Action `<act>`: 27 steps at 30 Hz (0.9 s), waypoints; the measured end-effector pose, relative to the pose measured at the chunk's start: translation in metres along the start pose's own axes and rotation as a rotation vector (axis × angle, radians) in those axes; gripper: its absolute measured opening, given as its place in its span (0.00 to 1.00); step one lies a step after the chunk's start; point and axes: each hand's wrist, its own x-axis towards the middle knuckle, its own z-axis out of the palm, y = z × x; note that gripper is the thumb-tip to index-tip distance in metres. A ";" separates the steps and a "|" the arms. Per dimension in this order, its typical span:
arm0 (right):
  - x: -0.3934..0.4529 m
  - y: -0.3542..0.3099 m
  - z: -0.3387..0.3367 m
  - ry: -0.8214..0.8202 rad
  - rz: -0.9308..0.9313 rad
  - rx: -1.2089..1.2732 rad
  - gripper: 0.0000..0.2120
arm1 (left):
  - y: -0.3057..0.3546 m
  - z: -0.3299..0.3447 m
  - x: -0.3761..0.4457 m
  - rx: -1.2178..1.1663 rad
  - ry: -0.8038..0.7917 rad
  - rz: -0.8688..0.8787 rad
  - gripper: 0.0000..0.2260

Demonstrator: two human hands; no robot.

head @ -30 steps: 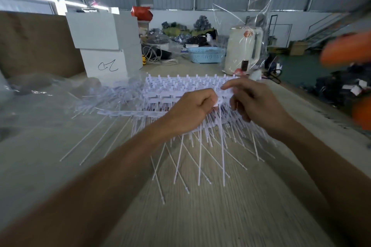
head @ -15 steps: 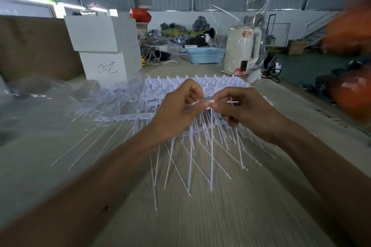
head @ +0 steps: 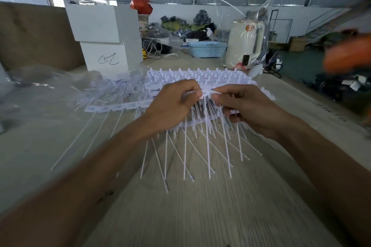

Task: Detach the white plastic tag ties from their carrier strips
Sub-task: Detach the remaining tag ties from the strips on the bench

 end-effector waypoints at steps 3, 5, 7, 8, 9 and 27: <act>-0.002 -0.002 0.001 0.016 -0.041 0.042 0.07 | 0.002 -0.001 0.000 -0.001 -0.004 -0.016 0.08; -0.003 -0.005 0.002 0.056 -0.090 0.000 0.08 | 0.003 -0.001 0.002 -0.028 0.034 -0.044 0.09; -0.006 -0.008 0.005 0.096 -0.180 -0.109 0.06 | 0.005 -0.001 0.003 -0.105 0.081 -0.083 0.12; -0.007 -0.010 0.007 0.116 -0.242 -0.193 0.05 | 0.006 -0.001 0.003 -0.140 0.096 -0.101 0.14; -0.008 -0.011 0.008 0.136 -0.306 -0.299 0.05 | 0.007 -0.001 0.004 -0.165 0.097 -0.121 0.15; -0.008 -0.011 0.012 0.160 -0.549 -0.703 0.05 | 0.014 -0.004 0.004 -0.572 0.010 -0.319 0.13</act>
